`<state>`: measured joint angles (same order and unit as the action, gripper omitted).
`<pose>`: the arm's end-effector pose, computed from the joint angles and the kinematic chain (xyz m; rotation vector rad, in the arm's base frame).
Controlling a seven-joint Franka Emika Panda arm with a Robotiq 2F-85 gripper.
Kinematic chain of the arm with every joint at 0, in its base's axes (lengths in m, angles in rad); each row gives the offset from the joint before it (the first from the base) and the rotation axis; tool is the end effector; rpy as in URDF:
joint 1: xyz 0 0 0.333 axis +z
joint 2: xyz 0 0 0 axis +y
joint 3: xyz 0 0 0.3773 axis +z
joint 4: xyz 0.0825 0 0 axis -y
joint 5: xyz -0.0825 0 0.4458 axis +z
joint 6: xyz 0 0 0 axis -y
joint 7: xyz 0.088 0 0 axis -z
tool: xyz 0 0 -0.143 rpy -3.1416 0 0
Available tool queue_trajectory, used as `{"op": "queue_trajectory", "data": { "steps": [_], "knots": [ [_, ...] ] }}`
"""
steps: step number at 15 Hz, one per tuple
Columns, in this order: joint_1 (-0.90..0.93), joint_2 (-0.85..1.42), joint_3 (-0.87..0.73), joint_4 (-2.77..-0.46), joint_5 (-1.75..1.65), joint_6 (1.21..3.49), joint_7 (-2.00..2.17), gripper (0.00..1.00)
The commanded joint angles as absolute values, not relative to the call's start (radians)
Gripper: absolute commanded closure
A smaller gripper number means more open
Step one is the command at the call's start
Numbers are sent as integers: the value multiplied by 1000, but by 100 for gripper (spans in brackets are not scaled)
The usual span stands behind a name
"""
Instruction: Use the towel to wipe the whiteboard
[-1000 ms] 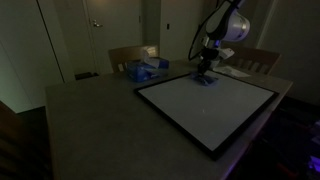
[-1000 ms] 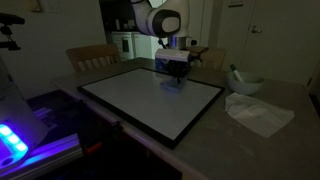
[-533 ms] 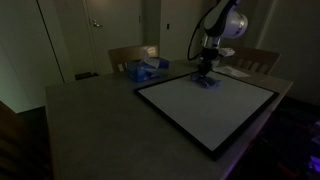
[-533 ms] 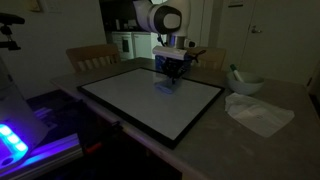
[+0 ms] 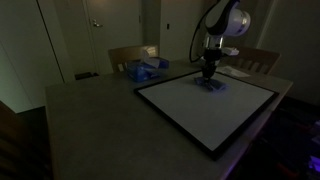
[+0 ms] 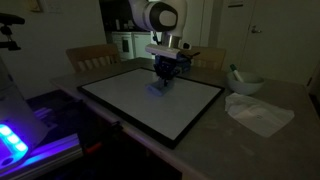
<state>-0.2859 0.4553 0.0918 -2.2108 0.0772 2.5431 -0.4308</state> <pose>0.5773 -0.1099 0.1255 -3.0143 -0.2468 0.1388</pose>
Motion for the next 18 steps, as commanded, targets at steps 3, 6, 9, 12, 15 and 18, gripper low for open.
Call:
{"op": "queue_trajectory", "data": {
  "steps": [3,6,9,12,15,18],
  "knots": [
    [-243,387,61,-2338,83,2577,-410,97],
    [-243,369,69,-2393,102,2639,-418,97],
    [-254,358,82,-2442,123,2740,-436,97],
    [-294,361,127,-2477,190,2829,-479,97],
    [-340,350,179,-2508,270,2870,-534,97],
    [-369,328,202,-2538,300,2872,-552,97]
  ]
}}
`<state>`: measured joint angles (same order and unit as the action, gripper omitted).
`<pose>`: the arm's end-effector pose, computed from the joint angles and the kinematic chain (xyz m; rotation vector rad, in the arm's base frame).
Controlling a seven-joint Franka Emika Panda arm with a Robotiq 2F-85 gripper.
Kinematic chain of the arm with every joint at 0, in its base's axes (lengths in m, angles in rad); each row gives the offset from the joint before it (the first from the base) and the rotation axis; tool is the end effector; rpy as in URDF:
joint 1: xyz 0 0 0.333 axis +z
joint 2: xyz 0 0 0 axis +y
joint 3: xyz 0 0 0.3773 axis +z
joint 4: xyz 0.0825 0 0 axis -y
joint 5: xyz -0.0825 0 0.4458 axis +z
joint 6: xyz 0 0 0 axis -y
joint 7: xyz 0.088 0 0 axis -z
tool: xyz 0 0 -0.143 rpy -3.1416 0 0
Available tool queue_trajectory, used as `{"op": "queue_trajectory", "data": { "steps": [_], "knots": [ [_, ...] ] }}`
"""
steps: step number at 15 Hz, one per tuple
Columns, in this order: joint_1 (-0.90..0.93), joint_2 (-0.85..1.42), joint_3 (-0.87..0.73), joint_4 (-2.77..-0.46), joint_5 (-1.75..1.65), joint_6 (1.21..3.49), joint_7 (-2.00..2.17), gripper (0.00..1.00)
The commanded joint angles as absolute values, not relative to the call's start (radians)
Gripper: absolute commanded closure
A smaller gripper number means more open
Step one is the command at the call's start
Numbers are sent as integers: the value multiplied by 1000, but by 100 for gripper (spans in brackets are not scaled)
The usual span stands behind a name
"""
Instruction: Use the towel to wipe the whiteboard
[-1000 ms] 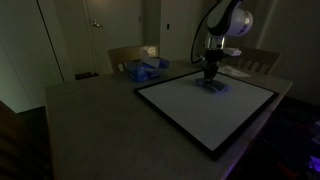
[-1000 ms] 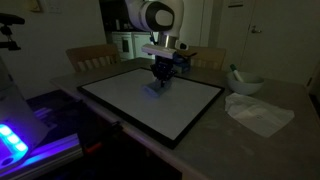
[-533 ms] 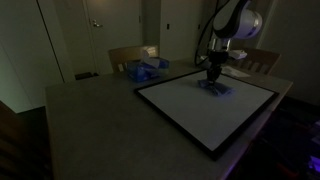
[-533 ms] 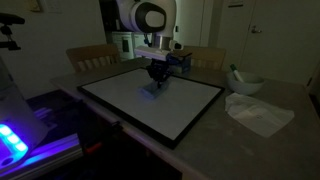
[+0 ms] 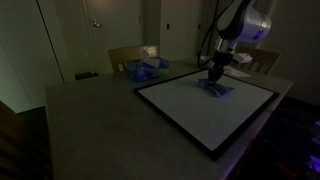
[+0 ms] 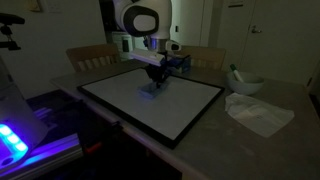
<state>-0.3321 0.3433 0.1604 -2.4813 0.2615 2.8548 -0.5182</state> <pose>0.5053 -0.0925 0.1237 -3.0228 -0.1307 -0.1070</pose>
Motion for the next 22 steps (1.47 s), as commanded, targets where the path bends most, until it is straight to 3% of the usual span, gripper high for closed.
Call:
{"op": "queue_trajectory", "data": {
  "steps": [1,15,22],
  "knots": [
    [-375,322,206,-2545,302,2868,-552,97],
    [-247,186,30,-2677,147,2578,-479,97],
    [-220,152,22,-2774,200,2755,-519,97]
  ]
}}
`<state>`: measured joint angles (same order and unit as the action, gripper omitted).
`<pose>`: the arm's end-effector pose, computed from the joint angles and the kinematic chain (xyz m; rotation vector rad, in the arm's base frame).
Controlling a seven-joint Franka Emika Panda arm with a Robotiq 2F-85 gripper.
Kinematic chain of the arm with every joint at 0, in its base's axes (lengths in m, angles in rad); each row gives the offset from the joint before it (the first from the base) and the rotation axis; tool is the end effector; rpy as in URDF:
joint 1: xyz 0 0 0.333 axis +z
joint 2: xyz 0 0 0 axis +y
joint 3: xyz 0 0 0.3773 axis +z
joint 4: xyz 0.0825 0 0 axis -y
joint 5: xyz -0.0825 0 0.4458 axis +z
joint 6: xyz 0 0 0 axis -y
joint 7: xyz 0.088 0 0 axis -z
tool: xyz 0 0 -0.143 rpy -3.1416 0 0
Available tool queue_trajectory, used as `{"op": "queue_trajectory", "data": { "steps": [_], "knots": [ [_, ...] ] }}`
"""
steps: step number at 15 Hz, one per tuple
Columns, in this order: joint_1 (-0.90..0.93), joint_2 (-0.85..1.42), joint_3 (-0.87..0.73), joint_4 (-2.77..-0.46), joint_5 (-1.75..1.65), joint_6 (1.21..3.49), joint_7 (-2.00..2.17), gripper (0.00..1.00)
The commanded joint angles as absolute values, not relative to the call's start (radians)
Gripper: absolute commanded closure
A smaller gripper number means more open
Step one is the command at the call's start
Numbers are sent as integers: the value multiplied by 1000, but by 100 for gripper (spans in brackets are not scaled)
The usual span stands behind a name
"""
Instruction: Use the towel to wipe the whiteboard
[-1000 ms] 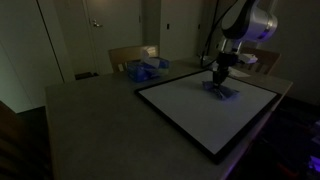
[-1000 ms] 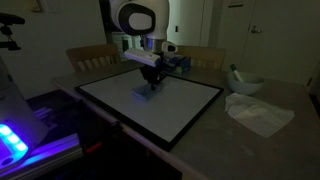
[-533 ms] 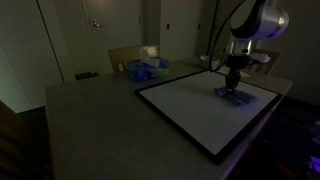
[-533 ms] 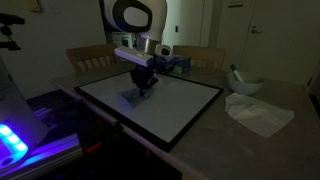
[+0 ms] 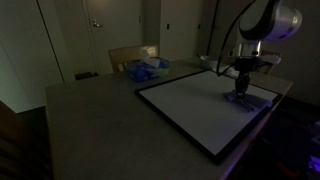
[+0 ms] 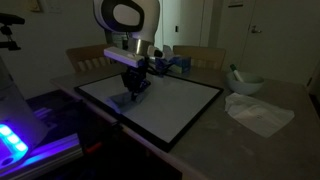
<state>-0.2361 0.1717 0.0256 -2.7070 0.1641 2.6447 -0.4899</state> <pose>0.3848 -0.0830 0.1221 -2.9798 -0.1880 0.2954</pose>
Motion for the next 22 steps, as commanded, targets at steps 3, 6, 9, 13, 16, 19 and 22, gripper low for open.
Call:
{"op": "queue_trajectory", "data": {
  "steps": [3,6,9,13,16,19,22],
  "knots": [
    [-228,137,47,-2823,267,2891,-570,97],
    [-256,176,108,-2788,400,2977,-669,97],
    [-293,163,195,-2785,565,2979,-778,97],
    [-299,154,231,-2775,651,2888,-828,97],
    [-289,145,235,-2777,672,2848,-808,97],
    [-276,146,231,-2775,688,2825,-791,97],
    [-270,140,226,-2773,683,2818,-783,97]
  ]
}}
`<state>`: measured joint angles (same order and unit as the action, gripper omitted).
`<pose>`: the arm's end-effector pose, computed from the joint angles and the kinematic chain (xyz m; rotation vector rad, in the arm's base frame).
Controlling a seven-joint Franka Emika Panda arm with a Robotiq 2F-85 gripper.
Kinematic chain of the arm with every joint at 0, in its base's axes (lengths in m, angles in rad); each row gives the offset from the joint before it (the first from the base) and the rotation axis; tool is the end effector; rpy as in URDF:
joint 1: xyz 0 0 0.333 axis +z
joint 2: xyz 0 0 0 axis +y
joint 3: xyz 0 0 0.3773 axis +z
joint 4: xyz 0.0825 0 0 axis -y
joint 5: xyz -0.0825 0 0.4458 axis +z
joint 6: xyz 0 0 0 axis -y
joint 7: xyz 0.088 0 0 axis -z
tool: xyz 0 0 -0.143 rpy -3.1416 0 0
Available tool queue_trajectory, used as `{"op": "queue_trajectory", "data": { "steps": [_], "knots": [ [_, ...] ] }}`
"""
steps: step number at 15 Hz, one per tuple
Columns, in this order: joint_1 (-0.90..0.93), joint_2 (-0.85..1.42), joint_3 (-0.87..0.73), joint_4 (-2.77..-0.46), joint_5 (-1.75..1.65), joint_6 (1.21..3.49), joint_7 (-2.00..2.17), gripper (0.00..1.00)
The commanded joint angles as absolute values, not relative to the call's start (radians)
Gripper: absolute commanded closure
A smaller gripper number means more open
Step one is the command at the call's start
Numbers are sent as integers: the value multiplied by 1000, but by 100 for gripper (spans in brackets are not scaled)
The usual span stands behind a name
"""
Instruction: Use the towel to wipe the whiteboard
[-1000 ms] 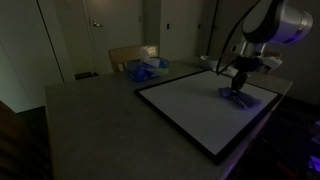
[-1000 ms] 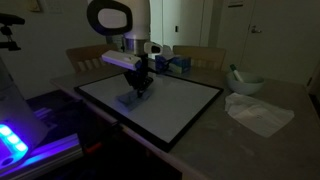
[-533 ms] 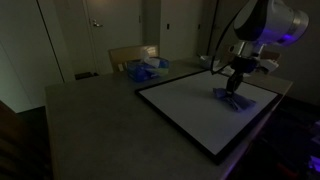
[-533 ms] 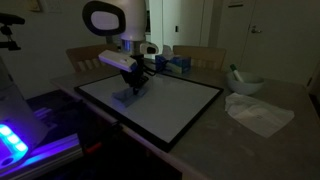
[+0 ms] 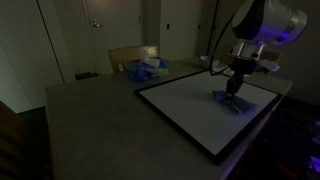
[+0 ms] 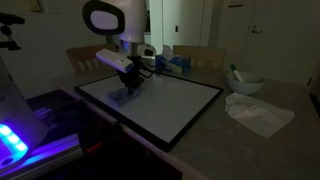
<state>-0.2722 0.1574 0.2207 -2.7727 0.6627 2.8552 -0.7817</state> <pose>0.3820 -0.0406 0.1236 -2.9297 -0.1231 -0.0108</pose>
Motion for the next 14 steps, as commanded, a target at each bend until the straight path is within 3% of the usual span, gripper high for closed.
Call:
{"op": "queue_trajectory", "data": {
  "steps": [1,14],
  "knots": [
    [-263,143,217,-2773,662,2829,-769,97],
    [-231,208,245,-2733,728,2909,-612,97]
  ]
}}
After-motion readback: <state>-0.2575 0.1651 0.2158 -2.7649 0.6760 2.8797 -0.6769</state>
